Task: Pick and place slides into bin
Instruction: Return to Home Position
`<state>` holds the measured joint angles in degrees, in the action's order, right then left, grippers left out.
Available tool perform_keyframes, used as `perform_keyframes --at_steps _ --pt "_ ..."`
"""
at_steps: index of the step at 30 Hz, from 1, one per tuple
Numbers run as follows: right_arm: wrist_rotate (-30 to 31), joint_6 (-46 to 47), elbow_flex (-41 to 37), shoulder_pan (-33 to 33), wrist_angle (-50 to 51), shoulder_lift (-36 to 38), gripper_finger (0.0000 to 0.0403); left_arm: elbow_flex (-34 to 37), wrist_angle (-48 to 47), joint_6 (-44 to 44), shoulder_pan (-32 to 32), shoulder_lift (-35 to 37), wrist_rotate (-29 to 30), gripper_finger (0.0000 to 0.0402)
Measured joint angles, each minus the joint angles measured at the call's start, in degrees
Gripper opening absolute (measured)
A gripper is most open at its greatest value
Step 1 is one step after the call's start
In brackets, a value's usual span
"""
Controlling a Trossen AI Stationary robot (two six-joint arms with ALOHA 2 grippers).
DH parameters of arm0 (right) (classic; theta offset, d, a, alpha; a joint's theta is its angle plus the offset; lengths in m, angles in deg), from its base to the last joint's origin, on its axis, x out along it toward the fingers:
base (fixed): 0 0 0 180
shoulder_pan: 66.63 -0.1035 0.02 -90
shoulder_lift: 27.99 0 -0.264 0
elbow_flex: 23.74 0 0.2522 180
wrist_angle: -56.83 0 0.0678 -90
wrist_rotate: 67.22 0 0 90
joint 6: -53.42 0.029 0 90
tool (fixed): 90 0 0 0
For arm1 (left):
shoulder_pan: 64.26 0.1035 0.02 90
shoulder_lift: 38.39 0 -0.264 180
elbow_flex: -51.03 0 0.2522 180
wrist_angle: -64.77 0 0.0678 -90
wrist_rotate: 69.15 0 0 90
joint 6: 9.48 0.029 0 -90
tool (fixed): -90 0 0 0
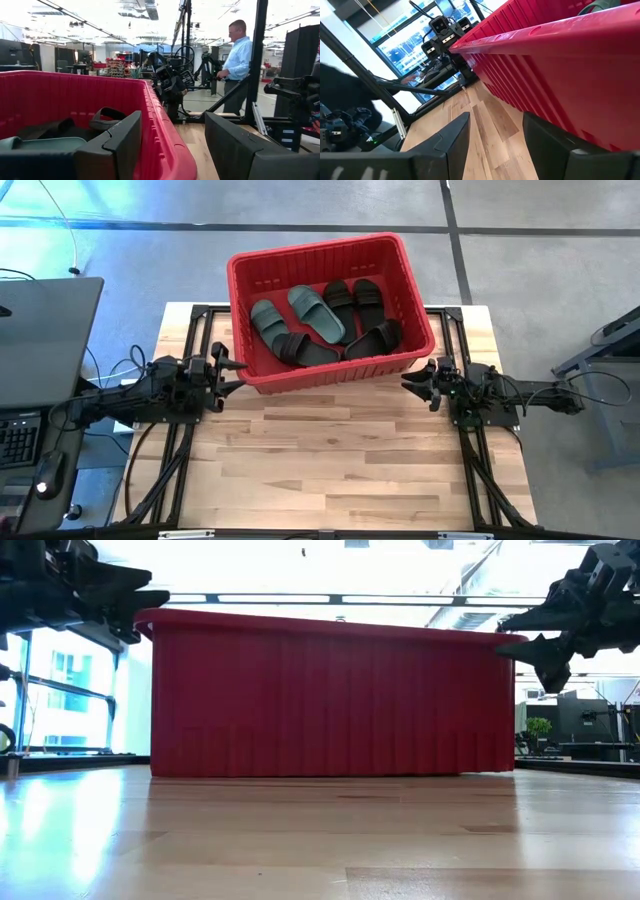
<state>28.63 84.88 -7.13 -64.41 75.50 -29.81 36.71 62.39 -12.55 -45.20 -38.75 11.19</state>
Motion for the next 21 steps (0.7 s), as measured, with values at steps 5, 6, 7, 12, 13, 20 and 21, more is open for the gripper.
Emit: perform_keyframes --at_steps 5,6,7,12,13,20,21 --pt "0.0 0.0 0.0 0.0 0.0 0.0 0.0173 0.0 0.0 0.0 -0.7 0.0 -0.8 0.0200" --pt "0.0 0.0 0.0 0.0 0.0 0.0 0.0173 0.0 -0.1 0.0 -0.7 0.0 -0.6 0.0200" --pt "0.0 0.0 0.0 0.0 0.0 0.0 0.0174 0.0 -0.1 0.0 -0.7 0.0 -0.4 0.0200" --pt "0.0 0.0 0.0 0.0 0.0 -0.1 0.0172 -0.1 -0.9 0.0 -0.7 0.0 -0.1 0.0200" --pt "0.0 0.0 0.0 0.0 0.0 -0.1 0.0172 -0.1 -1.0 0.0 -0.7 0.0 -0.1 0.0200" --pt "0.0 0.0 0.0 0.0 0.0 -0.1 0.0172 -0.1 -1.0 0.0 -0.7 0.0 -0.1 0.0200" --pt "0.0 0.0 0.0 0.0 0.0 -0.1 0.0172 -0.1 -1.1 0.0 -0.7 0.0 -0.1 0.0200"
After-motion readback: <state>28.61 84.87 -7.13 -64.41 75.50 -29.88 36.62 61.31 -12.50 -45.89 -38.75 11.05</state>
